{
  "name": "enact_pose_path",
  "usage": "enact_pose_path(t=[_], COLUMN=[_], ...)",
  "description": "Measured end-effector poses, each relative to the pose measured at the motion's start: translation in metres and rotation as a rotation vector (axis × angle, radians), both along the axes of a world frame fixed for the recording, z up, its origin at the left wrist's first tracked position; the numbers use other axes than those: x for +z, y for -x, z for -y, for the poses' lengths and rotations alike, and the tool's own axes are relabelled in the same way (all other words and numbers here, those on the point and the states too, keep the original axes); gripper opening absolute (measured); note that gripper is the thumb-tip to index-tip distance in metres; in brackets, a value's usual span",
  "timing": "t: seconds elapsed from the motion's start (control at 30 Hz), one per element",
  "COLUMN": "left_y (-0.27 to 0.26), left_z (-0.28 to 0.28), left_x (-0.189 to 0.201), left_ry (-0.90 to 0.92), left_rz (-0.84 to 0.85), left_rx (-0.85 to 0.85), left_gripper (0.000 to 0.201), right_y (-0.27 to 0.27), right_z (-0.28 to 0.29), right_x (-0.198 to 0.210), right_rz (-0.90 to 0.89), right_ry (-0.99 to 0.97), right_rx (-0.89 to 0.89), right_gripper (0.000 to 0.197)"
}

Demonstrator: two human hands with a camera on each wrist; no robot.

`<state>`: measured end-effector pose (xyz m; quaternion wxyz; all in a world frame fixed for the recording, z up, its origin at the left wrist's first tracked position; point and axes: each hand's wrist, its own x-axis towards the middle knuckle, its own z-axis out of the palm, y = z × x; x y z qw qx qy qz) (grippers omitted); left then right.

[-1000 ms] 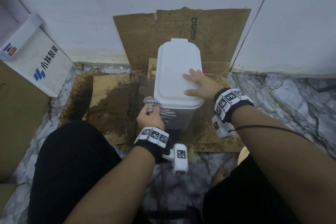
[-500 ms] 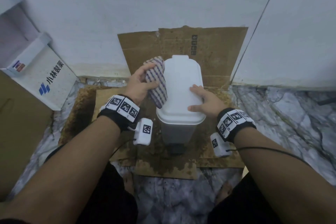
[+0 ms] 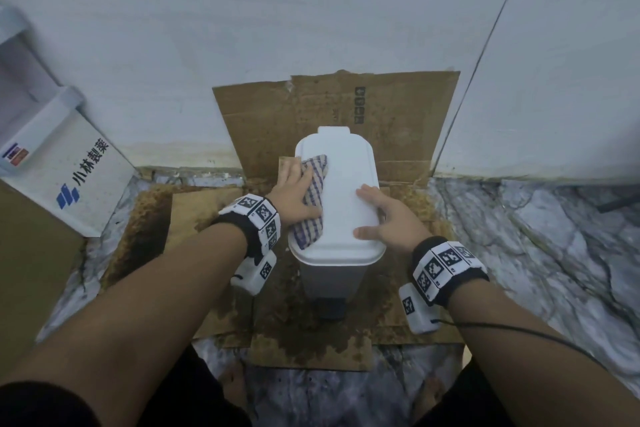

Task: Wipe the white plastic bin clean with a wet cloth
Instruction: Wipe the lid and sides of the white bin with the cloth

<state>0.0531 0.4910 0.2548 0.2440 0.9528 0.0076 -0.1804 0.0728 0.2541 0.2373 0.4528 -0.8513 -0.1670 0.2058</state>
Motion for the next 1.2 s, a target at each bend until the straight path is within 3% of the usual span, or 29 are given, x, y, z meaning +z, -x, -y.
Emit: enact_pose_path(t=[0.17, 0.37, 0.7, 0.9, 1.2], left_y=[-0.032, -0.068, -0.123, -0.117, -0.049], left_z=[-0.011, -0.017, -0.021, -0.015, 0.006], left_x=[-0.006, -0.005, 0.006, 0.001, -0.004], left_ry=[0.047, 0.088, 0.012, -0.144, -0.155], left_rz=[-0.043, -0.041, -0.002, 0.075, 0.163], left_rx=[-0.025, 0.056, -0.057, -0.181, -0.378], left_gripper=[0.106, 0.092, 0.078, 0.064, 0.056], right_y=[0.007, 0.007, -0.001, -0.003, 0.001], right_z=[0.003, 0.007, 0.011, 0.011, 0.009], right_x=[-0.014, -0.025, -0.034, -0.034, -0.03], right_rz=[0.142, -0.056, -0.143, -0.162, -0.204], right_ry=[0.128, -0.139, -0.313, -0.367, -0.437], right_rx=[-0.03, -0.085, -0.125, -0.131, -0.152], right_gripper=[0.076, 0.077, 0.075, 0.074, 0.073])
